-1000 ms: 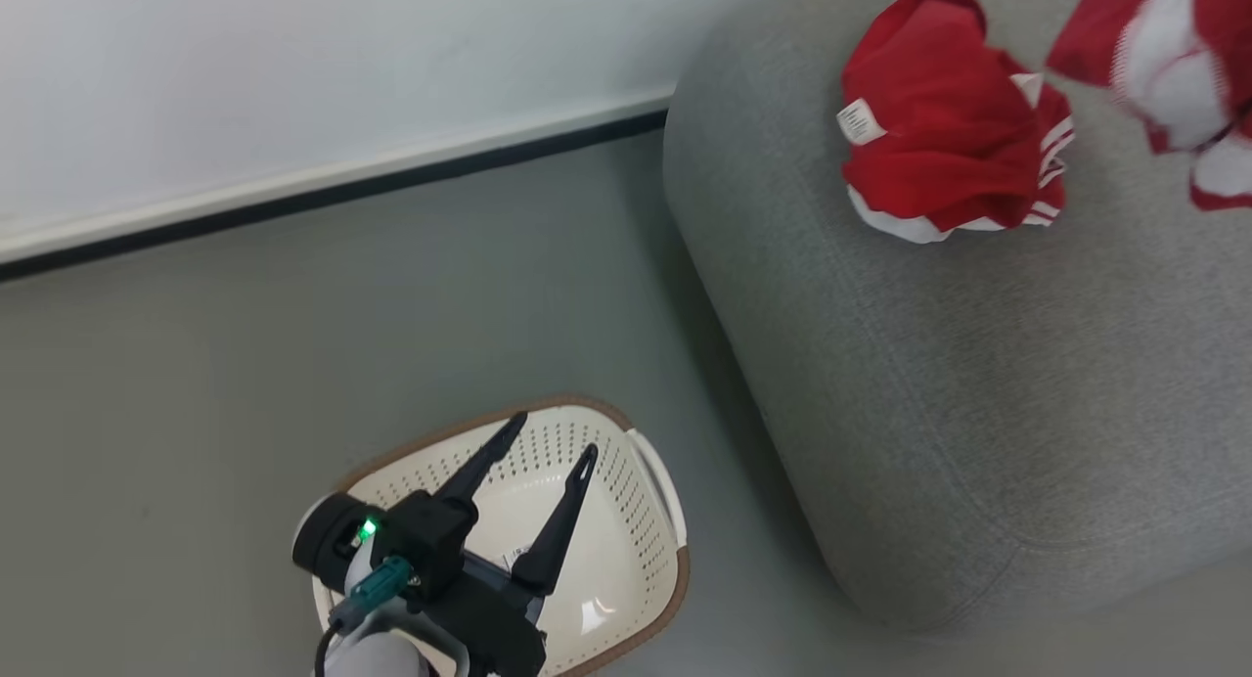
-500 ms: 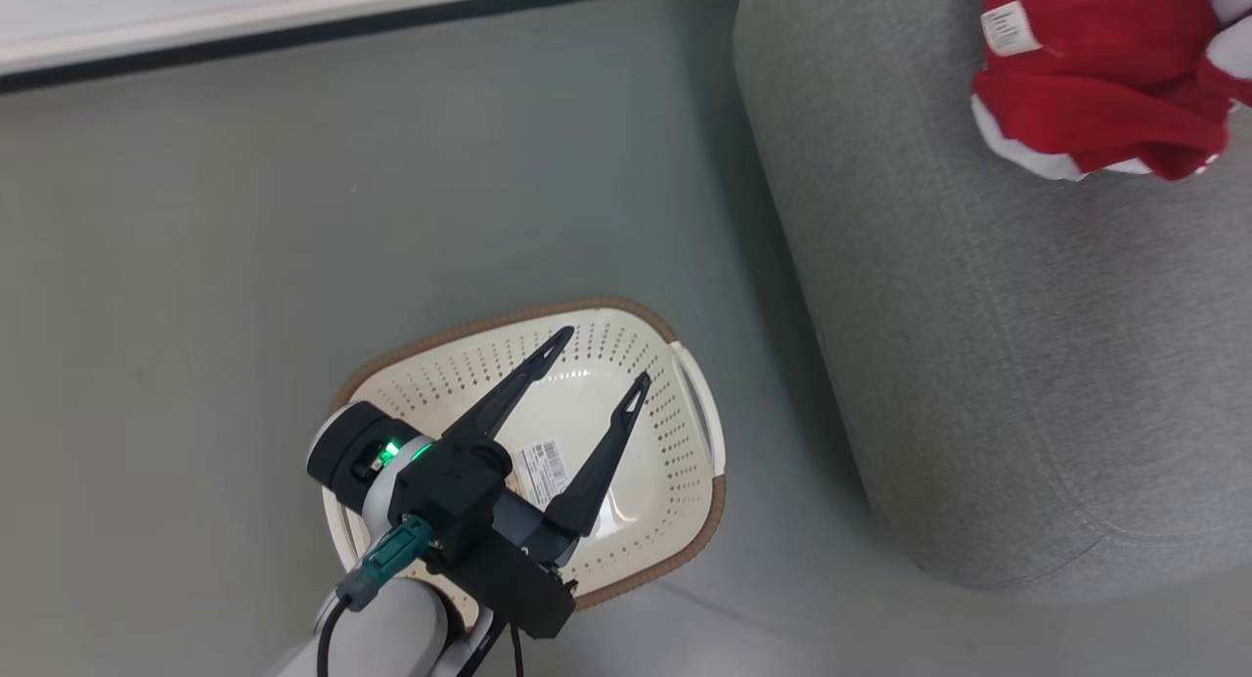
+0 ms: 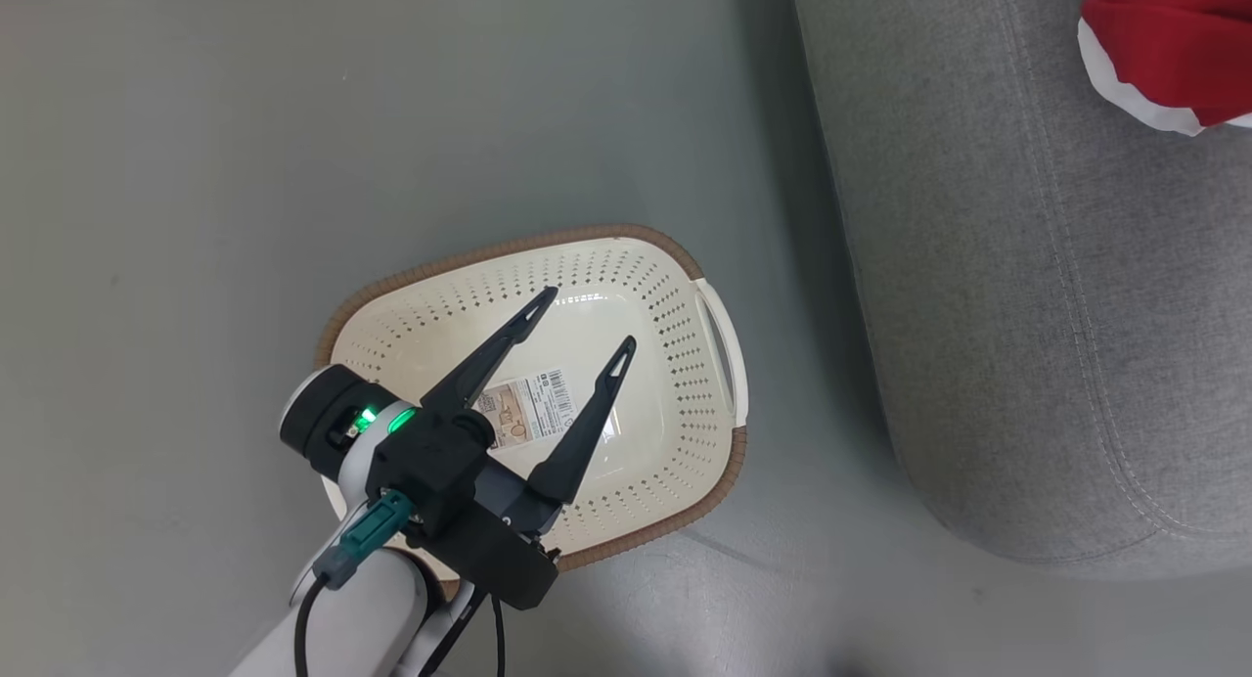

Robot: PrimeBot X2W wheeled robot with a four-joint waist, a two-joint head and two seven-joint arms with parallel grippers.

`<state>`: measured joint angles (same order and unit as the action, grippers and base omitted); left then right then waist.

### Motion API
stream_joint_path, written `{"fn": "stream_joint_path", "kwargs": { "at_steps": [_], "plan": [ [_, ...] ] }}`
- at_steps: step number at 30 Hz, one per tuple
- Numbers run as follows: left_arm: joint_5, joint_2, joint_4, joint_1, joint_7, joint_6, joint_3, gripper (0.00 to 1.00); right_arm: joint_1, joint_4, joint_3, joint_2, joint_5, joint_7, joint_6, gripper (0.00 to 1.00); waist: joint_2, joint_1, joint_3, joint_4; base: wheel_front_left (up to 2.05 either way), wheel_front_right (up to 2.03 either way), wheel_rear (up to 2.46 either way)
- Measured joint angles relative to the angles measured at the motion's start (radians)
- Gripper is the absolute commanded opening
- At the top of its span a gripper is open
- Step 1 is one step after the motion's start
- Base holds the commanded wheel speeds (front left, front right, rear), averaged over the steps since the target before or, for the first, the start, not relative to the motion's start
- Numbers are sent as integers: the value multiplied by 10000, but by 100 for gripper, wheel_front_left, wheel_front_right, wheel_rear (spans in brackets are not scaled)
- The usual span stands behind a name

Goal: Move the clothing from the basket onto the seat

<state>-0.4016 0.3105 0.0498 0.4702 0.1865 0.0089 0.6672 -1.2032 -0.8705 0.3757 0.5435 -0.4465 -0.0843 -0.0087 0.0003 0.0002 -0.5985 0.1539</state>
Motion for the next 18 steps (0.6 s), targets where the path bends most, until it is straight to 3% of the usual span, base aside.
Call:
{"fn": "stream_joint_path", "kwargs": {
  "at_steps": [2, 5, 6, 7, 18],
  "plan": [
    [2, 12, 27, 0, 0, 13, -23, 100, 58, -178, 35, -84, 0, -146, 15, 1, -1, -1, -9, 50, 0, 0, 0],
    [0, 12, 102, -1, 2, 35, -50, 100, 62, -416, 54, -159, 2, -332, 88, 48, -2, -2, 39, 127, 0, 0, 0],
    [0, 13, 119, -3, 2, 48, -69, 100, 70, -466, 56, -178, 2, -405, 102, 93, -2, -2, 62, 152, 0, 0, 0],
    [0, 23, 144, -5, 2, 75, -98, 100, 78, -497, 67, -213, 0, -500, 153, 100, -2, -2, 90, 181, 0, 0, 0],
    [-36, 36, 554, -192, 146, 102, -165, 100, 730, -744, 408, -811, 71, -1225, 596, 100, -2, -3, 613, 492, 0, 0, 0]
  ]
}}
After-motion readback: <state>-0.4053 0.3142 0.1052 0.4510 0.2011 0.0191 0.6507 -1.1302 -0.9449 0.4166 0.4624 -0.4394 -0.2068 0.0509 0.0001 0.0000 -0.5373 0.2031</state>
